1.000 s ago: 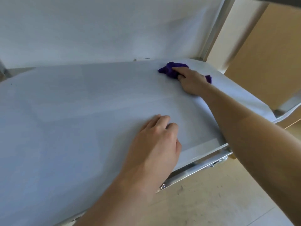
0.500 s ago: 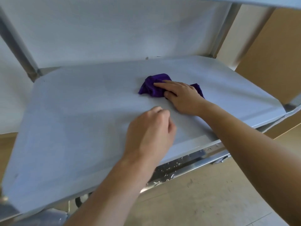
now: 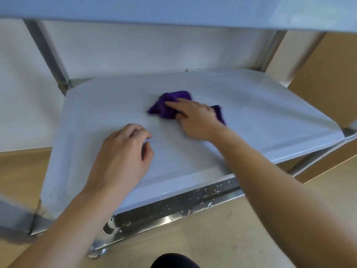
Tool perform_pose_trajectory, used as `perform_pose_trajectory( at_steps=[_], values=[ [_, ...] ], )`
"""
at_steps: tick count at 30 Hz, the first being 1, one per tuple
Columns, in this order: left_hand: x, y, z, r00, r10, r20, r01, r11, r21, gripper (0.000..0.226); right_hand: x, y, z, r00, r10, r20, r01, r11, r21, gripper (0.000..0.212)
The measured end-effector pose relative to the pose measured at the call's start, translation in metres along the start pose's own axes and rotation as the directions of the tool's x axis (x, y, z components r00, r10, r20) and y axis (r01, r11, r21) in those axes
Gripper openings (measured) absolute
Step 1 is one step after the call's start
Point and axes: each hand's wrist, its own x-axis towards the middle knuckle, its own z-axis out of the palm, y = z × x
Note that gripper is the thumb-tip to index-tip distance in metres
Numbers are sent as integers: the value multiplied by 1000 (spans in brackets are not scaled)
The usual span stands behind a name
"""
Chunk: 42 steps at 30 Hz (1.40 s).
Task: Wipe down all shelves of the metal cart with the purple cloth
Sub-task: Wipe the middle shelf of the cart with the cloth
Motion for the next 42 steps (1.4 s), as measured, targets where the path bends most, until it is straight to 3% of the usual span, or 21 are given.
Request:
perform_pose_trajectory(
  at_steps=[3, 7, 11, 15, 18, 21, 26, 31, 38, 42],
  values=[
    [-3, -1, -2, 1000, 7, 3, -7, 1000, -3, 18, 27, -46, 14, 996, -79, 51, 78, 997, 28, 48],
    [-4, -3, -5, 999, -2, 40, 3, 999, -39, 21, 62, -34, 4, 998, -48, 51, 47, 999, 21, 48],
    [-4, -3, -3, 999, -16, 39, 18, 998, -56, 21, 79, 44, -15, 980, 197, -12, -197, 980, -17, 46],
    [-2, -1, 2, 1000, -3, 5, 3, 997, -72, 18, 80, 112, -37, 877, 479, -30, -479, 878, 9, 54],
    [-1, -1, 6, 999, 37, -15, -37, 998, -49, 14, 87, 112, -32, 844, 532, -63, -532, 847, 27, 62],
    [-1, -3, 6, 999, 38, -21, -39, 998, -47, 13, 97, 90, -23, 884, 456, -103, -458, 889, 10, 60],
    [-1, -3, 2, 999, 50, -20, -51, 997, -50, 14, 103, 11, -8, 990, 140, 12, -141, 990, 19, 47],
    [-3, -7, -3, 1000, 6, -1, -7, 994, -105, 23, 66, -33, 4, 985, -152, 82, 148, 988, 52, 48],
    [1, -12, -7, 1000, -16, -9, 14, 989, -150, 20, -13, -36, -7, 961, -251, 117, 233, 961, 149, 46],
    [9, -19, -12, 993, -76, -86, 63, 989, -135, 9, -43, -38, -10, 953, -276, 127, 248, 949, 197, 46]
  ],
)
